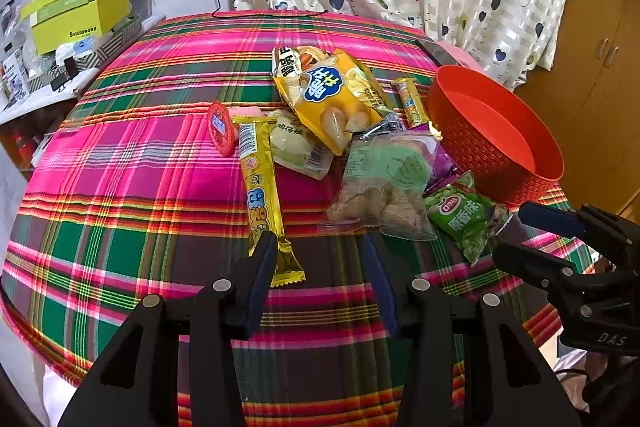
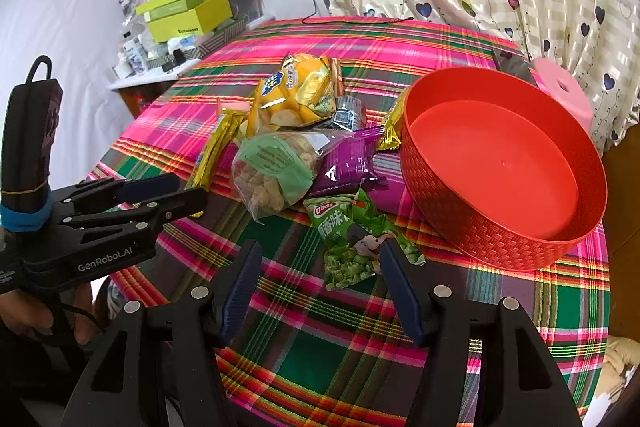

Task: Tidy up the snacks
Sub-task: 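Move both tools toward the snack pile beside the red basket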

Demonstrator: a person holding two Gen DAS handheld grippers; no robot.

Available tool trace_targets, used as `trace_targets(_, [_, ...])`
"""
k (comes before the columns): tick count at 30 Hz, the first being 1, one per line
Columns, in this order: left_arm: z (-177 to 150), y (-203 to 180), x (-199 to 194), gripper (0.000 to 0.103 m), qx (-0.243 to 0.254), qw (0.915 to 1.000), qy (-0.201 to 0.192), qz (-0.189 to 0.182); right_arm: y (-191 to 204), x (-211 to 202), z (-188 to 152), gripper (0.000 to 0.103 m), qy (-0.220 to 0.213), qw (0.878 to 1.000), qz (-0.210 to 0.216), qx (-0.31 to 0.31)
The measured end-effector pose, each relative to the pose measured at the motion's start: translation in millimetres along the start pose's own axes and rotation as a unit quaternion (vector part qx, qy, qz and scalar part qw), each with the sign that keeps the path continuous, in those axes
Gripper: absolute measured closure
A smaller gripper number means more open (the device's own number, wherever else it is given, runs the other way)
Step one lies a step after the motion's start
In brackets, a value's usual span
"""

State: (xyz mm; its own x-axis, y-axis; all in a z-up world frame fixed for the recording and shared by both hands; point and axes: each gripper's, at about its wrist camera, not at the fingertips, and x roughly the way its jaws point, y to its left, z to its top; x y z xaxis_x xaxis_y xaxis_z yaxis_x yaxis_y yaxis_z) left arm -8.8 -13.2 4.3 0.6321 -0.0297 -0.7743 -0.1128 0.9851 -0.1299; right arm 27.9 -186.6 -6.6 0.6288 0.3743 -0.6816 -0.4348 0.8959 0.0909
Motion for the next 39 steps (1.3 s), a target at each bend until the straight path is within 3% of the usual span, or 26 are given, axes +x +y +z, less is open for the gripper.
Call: trace_targets(39, [2.0, 9.4, -1.0, 0.057, -0.017, 0.9998, 0.000, 0.006, -0.2, -4.1, 9.5, 0.042, -0.006, 1.000, 0.000, 0.003])
